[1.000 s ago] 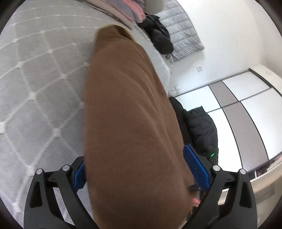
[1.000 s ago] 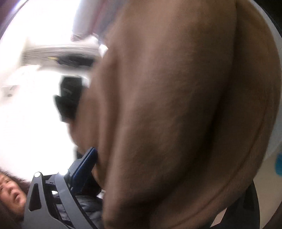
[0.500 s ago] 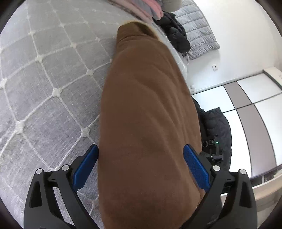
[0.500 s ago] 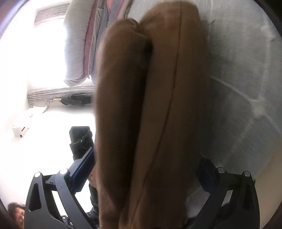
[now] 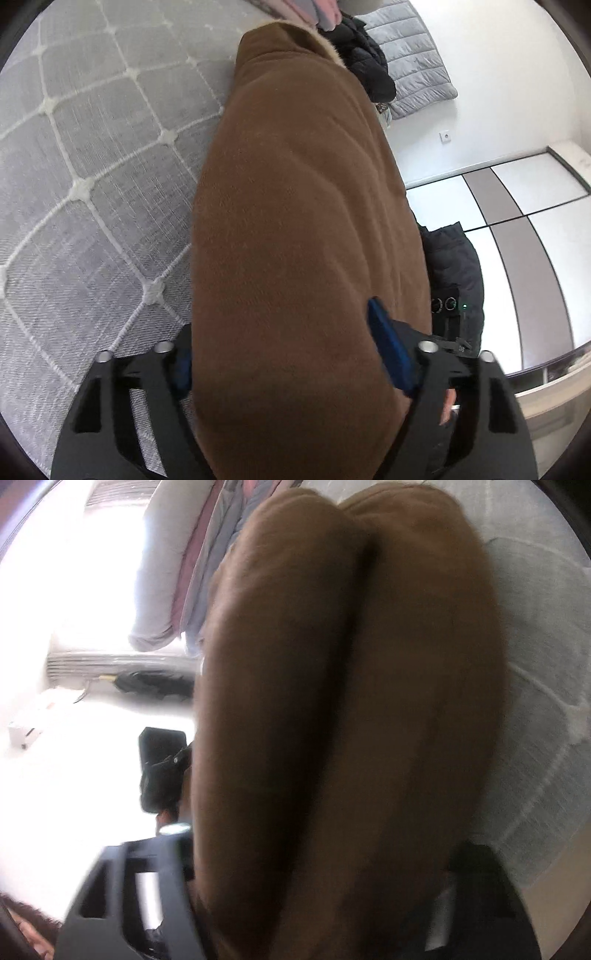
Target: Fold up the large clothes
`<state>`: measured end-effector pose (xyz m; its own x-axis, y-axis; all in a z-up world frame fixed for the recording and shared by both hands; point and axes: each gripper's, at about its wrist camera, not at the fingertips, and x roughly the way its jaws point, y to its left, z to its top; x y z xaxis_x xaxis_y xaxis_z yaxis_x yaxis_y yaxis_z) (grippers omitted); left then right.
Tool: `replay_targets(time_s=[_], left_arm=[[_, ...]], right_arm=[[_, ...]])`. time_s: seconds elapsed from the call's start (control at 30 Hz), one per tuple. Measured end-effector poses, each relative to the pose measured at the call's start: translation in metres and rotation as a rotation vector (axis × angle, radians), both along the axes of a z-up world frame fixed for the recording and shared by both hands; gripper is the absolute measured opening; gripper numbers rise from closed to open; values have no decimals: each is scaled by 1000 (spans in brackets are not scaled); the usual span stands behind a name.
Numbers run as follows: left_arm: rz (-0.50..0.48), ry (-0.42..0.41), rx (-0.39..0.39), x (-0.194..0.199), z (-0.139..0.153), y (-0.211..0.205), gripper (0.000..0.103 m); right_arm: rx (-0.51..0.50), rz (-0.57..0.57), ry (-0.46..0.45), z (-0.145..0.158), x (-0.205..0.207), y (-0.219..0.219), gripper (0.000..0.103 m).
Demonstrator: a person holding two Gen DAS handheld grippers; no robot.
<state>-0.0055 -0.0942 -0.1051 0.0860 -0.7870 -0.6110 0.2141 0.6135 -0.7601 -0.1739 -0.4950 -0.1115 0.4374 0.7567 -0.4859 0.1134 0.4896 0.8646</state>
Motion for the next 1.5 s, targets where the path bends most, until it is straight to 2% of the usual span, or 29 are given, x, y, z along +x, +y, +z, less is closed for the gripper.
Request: replay_targets(time_s=[0.03,0.17,0.33,0.47,0.53,0.63,0.8,0.9,1.0,1.07,1.1,1.13,1.17,1.2,1.23,1.27,1.3,1.4,1.43,1.5], left_arm=[[0,-14,5,0,1,1,63],[2,-113,25,-12,21,4,50],[-7,-308,5,-32,69,15,47],[35,-370,-19,-35,100,42,47],[67,-393,-17,-34,111,63,47],[133,-414,-4,-27,126,106,47],[266,-462,23,0,151,205,47],[349,-493,39,21,157,267,47],[419,-489,68,46,150,318,47],[466,-438,103,71,129,351,54],[493,-382,126,84,110,365,57],[538,-288,168,100,81,384,62],[589,-184,203,107,50,397,68],[622,-114,202,109,30,406,69],[661,-49,66,107,11,426,69],[677,-23,-7,104,8,437,70],[681,-28,-14,100,13,444,70],[722,-188,146,78,55,453,71],[752,-226,144,66,69,458,73],[769,-270,89,51,84,468,76]], right_arm=[[3,-5,-13,-1,-1,-5,51],[24,-20,-78,8,-7,4,48],[32,7,-183,38,-10,20,48],[21,52,-251,66,2,50,48],[21,79,-268,73,15,71,48],[13,149,-289,88,55,125,48],[-3,266,-328,103,125,209,47],[-16,336,-355,107,178,274,47],[-21,387,-347,93,229,334,48],[-48,405,-321,70,262,370,49],[-53,416,-269,45,283,390,54],[-69,416,-220,26,297,401,58],[-104,405,-121,-10,310,414,61],[-102,399,-53,-35,318,421,71],[-34,382,-42,-49,322,422,71],[13,352,-71,-48,320,417,71],[20,351,-77,-47,316,414,72],[-18,325,-77,-40,301,394,75],[-55,297,-79,-34,294,386,78],[-162,206,-160,-3,273,369,78]])
